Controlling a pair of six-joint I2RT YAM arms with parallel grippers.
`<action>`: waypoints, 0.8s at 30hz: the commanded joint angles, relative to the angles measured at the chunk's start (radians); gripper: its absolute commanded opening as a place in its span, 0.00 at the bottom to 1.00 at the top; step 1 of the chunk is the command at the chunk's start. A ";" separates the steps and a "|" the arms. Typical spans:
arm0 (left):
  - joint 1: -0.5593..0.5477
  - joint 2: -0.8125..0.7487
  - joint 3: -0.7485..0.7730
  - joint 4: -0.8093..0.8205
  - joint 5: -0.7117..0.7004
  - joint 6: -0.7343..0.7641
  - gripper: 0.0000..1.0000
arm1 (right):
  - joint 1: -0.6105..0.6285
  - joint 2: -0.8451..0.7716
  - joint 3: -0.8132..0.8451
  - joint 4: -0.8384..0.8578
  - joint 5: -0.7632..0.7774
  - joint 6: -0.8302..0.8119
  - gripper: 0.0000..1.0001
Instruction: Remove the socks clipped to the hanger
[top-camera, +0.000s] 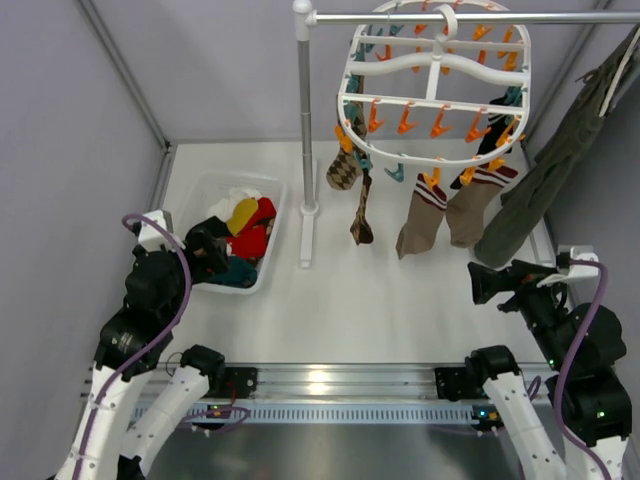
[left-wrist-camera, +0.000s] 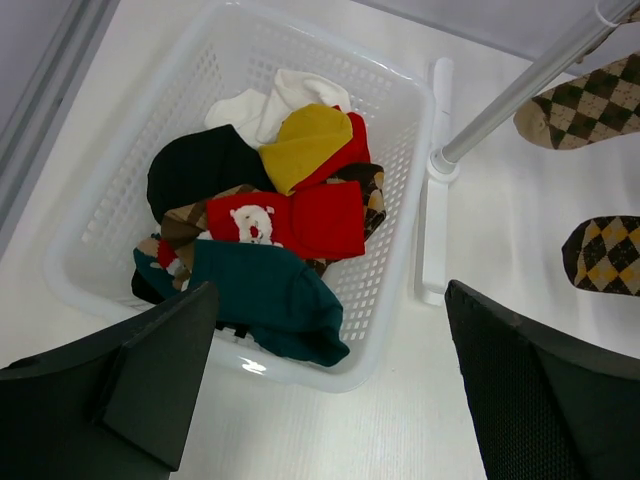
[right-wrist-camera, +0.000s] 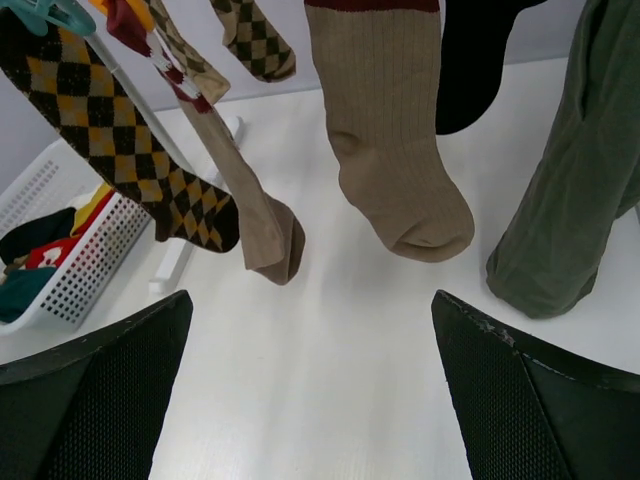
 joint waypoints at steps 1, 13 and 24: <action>-0.002 -0.009 -0.008 0.048 -0.019 -0.017 0.99 | -0.010 0.017 -0.009 0.057 0.009 0.020 0.99; -0.001 0.017 0.017 0.048 0.043 -0.031 0.99 | -0.009 0.154 -0.269 0.715 -0.736 0.321 0.99; -0.001 0.072 -0.003 0.051 0.043 -0.034 0.99 | 0.414 0.447 -0.193 0.661 -0.186 0.090 0.98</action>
